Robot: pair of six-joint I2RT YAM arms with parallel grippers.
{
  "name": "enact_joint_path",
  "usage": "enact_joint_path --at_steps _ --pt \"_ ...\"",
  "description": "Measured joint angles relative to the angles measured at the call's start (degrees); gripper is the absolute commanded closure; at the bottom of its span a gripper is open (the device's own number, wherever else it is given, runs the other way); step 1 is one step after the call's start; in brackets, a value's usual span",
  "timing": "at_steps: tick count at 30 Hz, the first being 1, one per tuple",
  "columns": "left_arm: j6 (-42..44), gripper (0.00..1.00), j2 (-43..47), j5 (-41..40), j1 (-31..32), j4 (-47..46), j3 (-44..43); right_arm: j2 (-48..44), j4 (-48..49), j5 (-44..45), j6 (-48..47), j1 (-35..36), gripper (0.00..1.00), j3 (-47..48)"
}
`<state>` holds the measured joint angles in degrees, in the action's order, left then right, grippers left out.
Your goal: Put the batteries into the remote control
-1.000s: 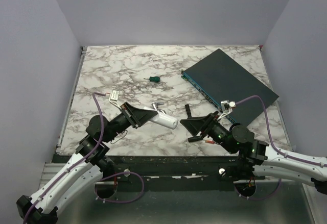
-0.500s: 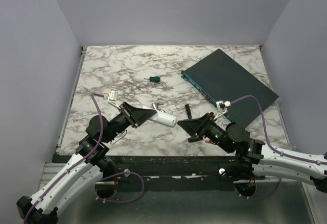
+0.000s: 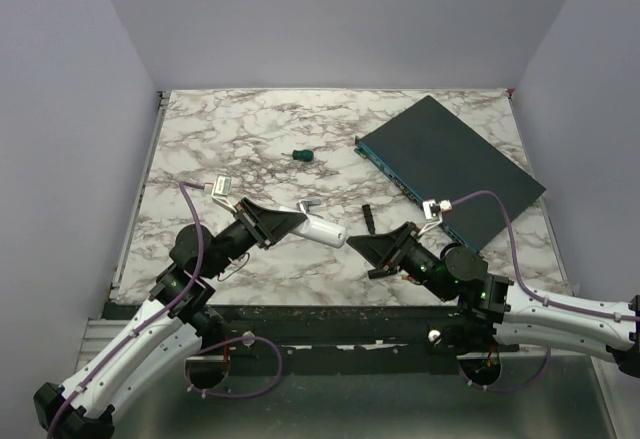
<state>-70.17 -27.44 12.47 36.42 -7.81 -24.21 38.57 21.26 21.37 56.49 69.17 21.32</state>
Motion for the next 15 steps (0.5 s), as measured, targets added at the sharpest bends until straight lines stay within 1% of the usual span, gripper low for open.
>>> enact_joint_path --at_steps 15 --pt "-3.23 1.0 -1.11 2.14 -0.07 -2.91 0.61 -1.46 1.99 0.24 2.03 0.0 0.52 -1.81"
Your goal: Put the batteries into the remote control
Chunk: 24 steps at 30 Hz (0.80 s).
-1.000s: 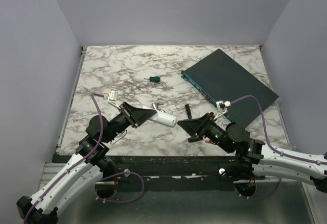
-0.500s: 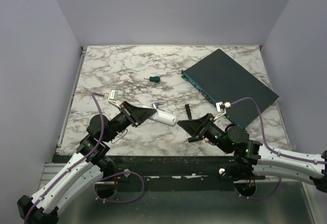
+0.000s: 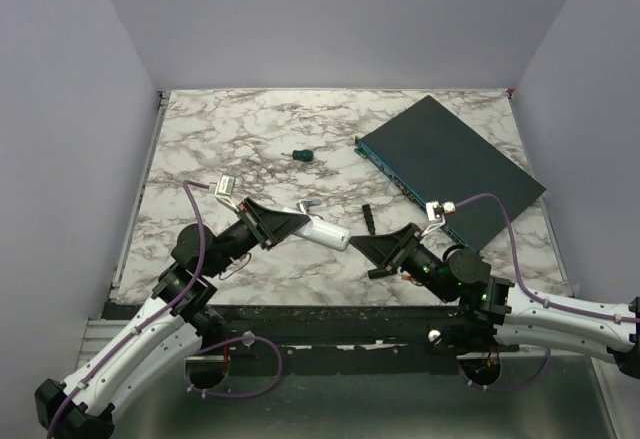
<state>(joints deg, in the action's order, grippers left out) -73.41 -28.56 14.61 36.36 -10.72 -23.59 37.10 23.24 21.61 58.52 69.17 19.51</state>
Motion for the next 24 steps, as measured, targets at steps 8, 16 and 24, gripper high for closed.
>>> enact_joint_path --at_steps 8,16,24 --pt "-0.42 1.0 -0.02 0.55 0.0 -0.72 0.74 1.27 1.16 0.09 0.0 0.0 0.52 0.02" --pt "-0.46 1.0 -0.04 0.66 0.0 -0.85 0.81 1.99 1.4 0.09 0.0 0.0 0.52 0.02" --pt "-0.48 1.0 -0.46 1.01 -0.04 -1.62 0.81 2.12 1.66 0.2 0.0 0.0 0.52 0.0"
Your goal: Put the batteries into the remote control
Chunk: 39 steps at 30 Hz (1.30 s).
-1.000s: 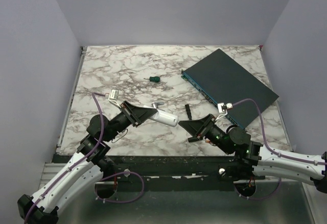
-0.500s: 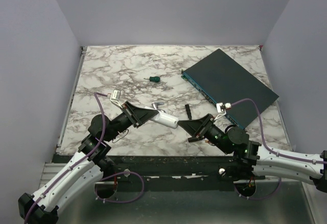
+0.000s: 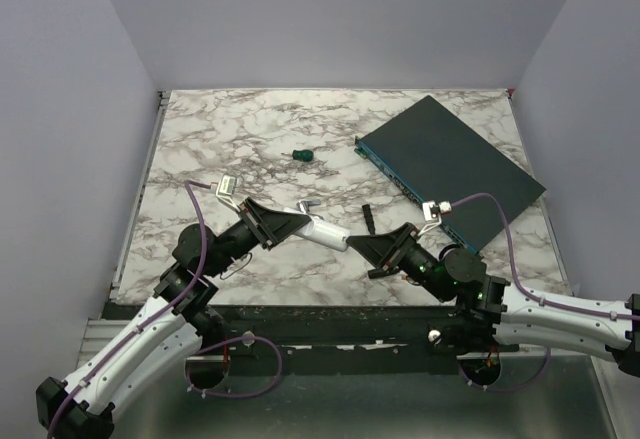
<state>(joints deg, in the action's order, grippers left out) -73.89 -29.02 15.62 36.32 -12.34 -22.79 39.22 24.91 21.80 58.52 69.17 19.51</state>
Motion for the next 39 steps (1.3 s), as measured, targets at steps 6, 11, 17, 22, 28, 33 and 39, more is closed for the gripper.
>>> enact_joint_path --at_steps 6,11,17,22,28,33,39 --pt "-0.13 1.0 -0.09 0.09 0.0 -0.42 0.0 0.52 0.35 0.04 0.07 0.0 0.52 0.0" --pt "-0.17 1.0 -0.09 0.11 0.0 -0.46 0.02 0.55 0.55 0.37 0.2 0.0 0.52 0.0" --pt "-0.22 1.0 -0.09 0.28 -0.26 -0.52 0.11 1.51 1.66 1.09 0.17 0.0 0.52 0.0" --pt "-0.31 1.0 -0.09 0.42 -0.5 -0.9 0.13 2.75 3.3 1.55 0.09 0.0 0.51 0.0" --pt "-0.35 1.0 -0.07 0.44 -0.81 -1.25 0.48 3.96 4.72 1.6 -0.07 -0.02 0.46 0.0" --pt "-0.44 1.0 -0.02 0.44 -1.09 -1.7 0.85 4.72 5.46 1.6 -0.13 -0.02 0.43 0.0" --pt "-0.83 1.0 -0.02 0.85 -1.07 -1.75 1.11 5.01 5.6 1.53 -0.28 0.0 0.42 0.0"
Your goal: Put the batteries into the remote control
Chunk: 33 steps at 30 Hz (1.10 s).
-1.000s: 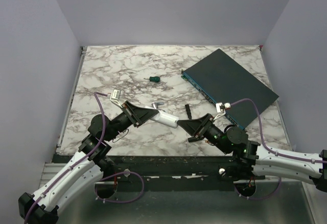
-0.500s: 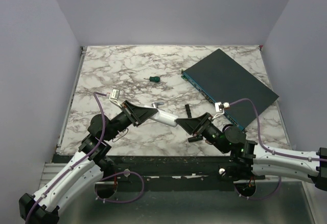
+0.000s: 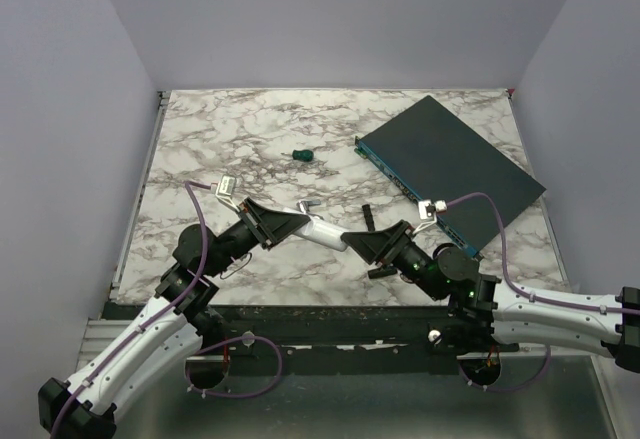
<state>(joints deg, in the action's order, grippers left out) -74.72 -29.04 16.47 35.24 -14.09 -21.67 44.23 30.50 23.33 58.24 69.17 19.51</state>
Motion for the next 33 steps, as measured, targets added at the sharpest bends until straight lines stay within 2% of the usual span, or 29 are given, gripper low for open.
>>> enact_joint_path --at_steps 5,15,33 --pt "-0.2 1.0 0.0 0.04 -0.04 0.0 0.22 -0.59 0.02 -0.02 -0.28 0.0 0.41 0.0" --pt "-0.28 1.0 0.22 0.09 -0.7 0.0 0.39 -3.28 -0.13 -0.02 -0.66 0.0 0.48 -0.61" --pt "-0.35 1.0 0.22 0.46 -1.16 0.02 0.39 -1.4 -0.35 0.0 0.26 0.0 0.48 -1.79"
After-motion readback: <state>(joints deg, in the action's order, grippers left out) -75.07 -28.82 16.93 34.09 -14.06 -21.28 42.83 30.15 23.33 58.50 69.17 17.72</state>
